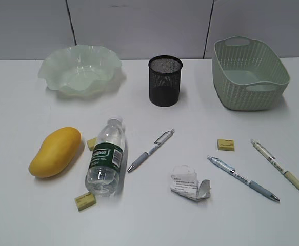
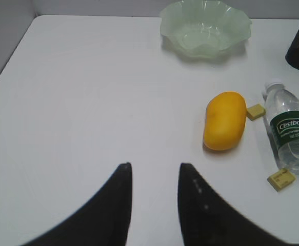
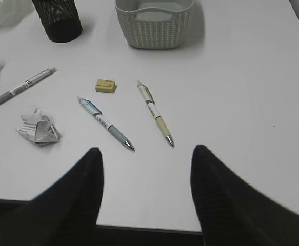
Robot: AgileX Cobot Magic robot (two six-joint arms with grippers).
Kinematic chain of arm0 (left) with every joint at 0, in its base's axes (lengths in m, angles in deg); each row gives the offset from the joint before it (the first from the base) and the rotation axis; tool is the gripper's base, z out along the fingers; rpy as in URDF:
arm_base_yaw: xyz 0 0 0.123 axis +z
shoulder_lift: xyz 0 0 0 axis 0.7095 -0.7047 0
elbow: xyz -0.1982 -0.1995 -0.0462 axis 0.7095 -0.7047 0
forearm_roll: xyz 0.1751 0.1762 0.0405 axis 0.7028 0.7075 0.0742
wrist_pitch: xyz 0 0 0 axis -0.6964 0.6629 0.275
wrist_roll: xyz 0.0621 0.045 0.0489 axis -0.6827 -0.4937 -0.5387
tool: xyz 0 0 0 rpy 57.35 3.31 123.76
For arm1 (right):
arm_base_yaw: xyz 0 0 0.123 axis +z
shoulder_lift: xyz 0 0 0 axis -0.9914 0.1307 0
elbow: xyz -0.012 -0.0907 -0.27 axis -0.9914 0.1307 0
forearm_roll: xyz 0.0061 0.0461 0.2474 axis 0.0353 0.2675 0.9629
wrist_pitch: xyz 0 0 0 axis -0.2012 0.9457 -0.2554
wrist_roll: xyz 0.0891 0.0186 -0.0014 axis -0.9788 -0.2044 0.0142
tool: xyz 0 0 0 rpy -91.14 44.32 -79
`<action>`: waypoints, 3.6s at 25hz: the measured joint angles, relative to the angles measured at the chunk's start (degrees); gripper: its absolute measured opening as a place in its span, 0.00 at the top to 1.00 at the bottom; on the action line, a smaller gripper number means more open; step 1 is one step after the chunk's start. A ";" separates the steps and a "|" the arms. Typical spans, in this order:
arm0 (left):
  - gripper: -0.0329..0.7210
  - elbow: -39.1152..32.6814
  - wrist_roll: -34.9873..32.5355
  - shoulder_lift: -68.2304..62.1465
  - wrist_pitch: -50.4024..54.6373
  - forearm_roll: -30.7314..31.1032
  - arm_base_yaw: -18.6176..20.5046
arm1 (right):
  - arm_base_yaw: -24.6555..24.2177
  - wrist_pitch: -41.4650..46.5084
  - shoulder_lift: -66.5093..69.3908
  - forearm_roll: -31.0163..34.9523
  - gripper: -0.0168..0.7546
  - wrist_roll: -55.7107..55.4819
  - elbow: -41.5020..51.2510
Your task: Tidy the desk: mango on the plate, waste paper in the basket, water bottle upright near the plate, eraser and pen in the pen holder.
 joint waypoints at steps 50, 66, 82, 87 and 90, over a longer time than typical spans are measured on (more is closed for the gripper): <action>0.19 7.23 -2.12 -24.29 8.39 1.96 0.00 | 0.00 0.00 0.00 0.00 0.41 0.00 0.00; 0.10 23.62 0.42 -70.93 4.29 3.47 -17.58 | 0.00 0.00 0.00 0.00 0.41 0.00 0.00; 0.10 40.60 0.95 -103.90 -6.71 2.38 -22.71 | 0.00 0.00 0.00 0.00 0.41 0.00 0.00; 0.10 42.20 2.83 -108.70 -7.92 2.35 -22.71 | 0.00 0.00 0.00 0.00 0.41 0.00 0.00; 0.10 42.34 4.52 -110.29 -9.17 2.31 -21.97 | 0.00 0.00 0.00 0.00 0.41 0.00 0.00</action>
